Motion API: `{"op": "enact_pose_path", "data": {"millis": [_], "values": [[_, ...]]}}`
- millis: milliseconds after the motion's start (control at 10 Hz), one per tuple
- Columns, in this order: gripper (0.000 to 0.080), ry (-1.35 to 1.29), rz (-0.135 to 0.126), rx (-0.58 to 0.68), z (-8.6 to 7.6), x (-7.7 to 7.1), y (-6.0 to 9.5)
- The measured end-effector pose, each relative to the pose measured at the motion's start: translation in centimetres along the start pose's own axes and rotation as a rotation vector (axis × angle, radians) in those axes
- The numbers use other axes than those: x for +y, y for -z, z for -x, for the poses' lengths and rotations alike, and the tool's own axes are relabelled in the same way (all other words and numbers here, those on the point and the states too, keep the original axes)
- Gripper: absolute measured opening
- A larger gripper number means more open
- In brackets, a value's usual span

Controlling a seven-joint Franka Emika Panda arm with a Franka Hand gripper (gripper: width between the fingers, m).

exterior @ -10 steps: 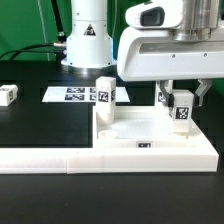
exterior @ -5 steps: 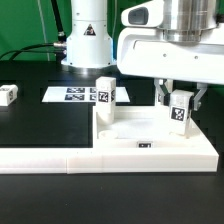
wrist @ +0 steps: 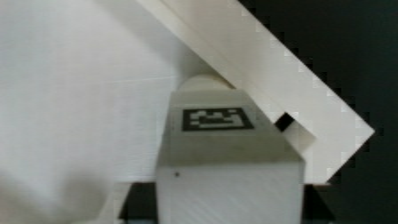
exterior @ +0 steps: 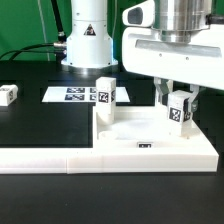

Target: Assemble square table

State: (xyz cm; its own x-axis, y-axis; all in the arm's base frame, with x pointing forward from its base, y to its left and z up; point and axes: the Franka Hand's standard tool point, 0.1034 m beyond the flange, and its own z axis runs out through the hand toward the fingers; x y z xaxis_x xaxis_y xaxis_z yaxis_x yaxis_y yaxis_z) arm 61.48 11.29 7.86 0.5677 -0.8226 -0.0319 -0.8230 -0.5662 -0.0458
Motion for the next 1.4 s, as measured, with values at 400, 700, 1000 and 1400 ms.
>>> {"op": "enact_pose_path", "data": {"millis": [400, 700, 1000, 1400], "values": [[0.0292, -0.350, 0.006, 0.004, 0.06, 0.08, 0.02], [0.0292, -0.543, 0.004, -0.003, 0.05, 0.10, 0.00], [0.0574, -0.556, 0.003, -0.007, 0.28, 0.00, -0.04], [0.0646, -0.229, -0.031, 0.002, 0.53, -0.56, -0.06]]}}
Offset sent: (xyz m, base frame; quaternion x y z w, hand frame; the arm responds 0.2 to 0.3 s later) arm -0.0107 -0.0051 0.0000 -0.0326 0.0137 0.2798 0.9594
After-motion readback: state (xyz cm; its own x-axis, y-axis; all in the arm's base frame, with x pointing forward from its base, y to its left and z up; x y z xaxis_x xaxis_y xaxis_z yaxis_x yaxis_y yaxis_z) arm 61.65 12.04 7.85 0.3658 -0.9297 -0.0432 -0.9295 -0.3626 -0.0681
